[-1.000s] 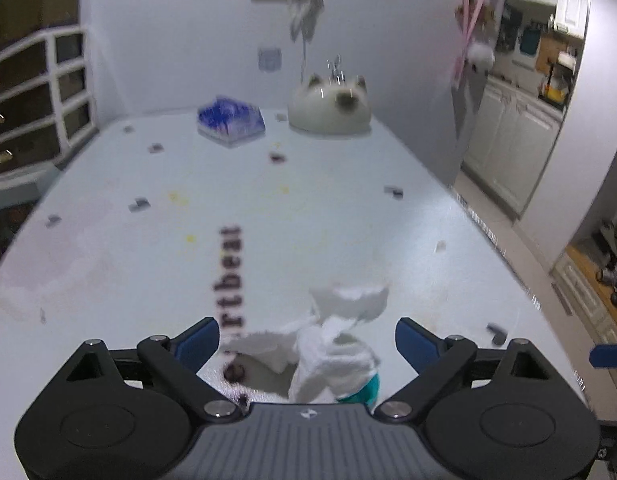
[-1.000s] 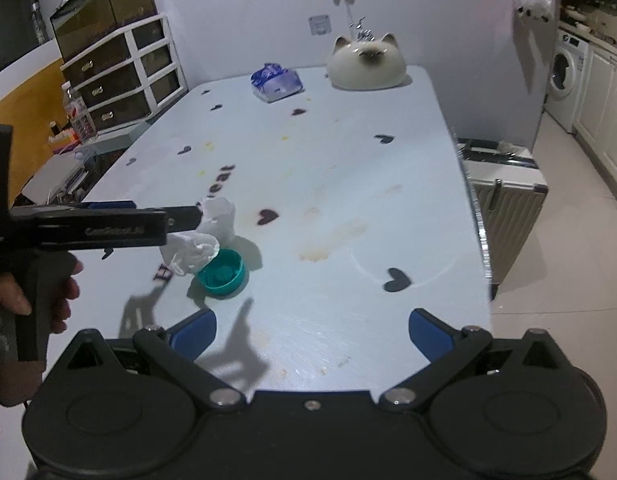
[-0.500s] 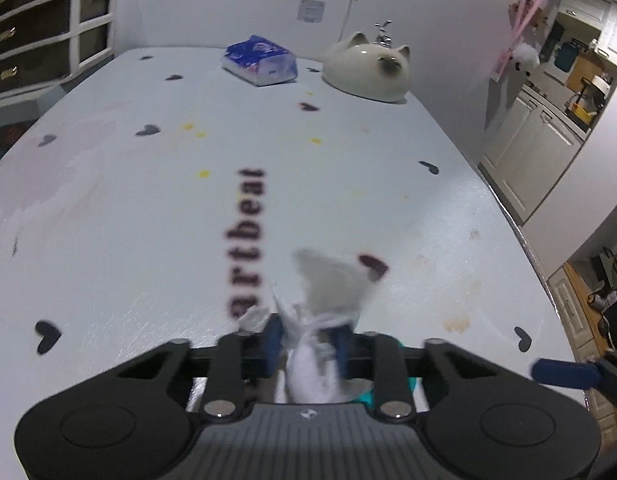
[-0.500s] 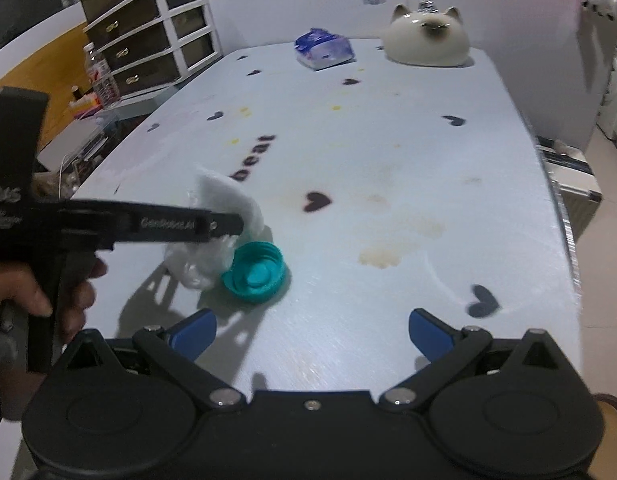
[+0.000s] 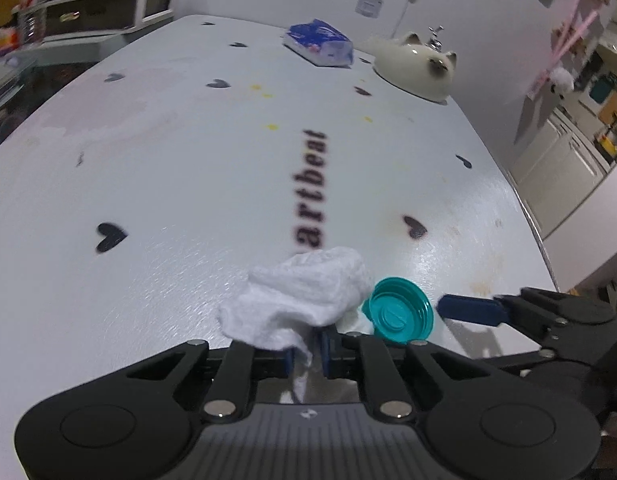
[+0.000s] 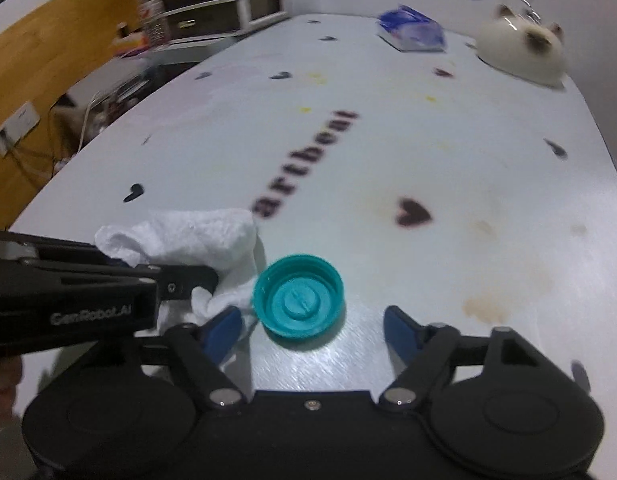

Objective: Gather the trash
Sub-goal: 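Grasp the white tissue with the left gripper while the right gripper grasps the teal bottle cap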

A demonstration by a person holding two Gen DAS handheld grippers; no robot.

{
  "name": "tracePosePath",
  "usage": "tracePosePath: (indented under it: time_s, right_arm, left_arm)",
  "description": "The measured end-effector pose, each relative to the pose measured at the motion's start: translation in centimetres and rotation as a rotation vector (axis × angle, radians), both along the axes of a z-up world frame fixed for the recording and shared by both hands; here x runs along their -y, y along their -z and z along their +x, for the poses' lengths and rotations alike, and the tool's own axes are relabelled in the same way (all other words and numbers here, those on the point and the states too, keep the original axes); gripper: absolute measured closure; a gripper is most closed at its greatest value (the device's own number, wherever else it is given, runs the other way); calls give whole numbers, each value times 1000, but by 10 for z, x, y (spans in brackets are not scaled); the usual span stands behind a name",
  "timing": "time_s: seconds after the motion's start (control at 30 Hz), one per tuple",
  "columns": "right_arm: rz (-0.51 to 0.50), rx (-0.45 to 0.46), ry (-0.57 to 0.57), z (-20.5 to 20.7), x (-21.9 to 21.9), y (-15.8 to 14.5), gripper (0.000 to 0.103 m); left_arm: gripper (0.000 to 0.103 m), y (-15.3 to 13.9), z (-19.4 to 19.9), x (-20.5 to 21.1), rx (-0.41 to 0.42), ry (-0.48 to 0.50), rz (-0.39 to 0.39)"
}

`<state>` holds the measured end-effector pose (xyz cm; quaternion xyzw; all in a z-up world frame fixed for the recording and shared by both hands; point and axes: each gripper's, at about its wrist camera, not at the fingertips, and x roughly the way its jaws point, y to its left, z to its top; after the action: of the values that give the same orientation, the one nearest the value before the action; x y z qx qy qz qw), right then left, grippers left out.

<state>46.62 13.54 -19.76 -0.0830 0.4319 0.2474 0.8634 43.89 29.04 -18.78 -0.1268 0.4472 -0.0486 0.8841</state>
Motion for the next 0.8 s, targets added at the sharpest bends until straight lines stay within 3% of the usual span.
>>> tracePosePath:
  time_s: [0.13, 0.2, 0.3, 0.37, 0.47, 0.67, 0.8]
  right_arm:
    - [9, 16, -43, 1, -6, -2, 48]
    - [15, 7, -58, -1, -6, -3, 63]
    - [1, 4, -66, -7, -4, -4, 73]
    - [7, -5, -61, -10, 0, -5, 73]
    - [40, -10, -30, -8, 4, -8, 63]
    - [72, -7, -31, 6, -7, -7, 60]
    - [65, 5, -59, 13, -24, -4, 44]
  left_arm:
    - [93, -4, -8, -6, 3, -32, 8]
    - [93, -6, -11, -7, -4, -45, 28]
    - [94, -6, -14, -9, -13, -59, 42]
    - [94, -7, -17, -10, -13, -61, 41]
    - [94, -8, -20, -9, -12, -62, 43]
    - [94, -9, -26, -15, -20, -79, 66]
    - [94, -9, -32, -23, -28, -102, 67]
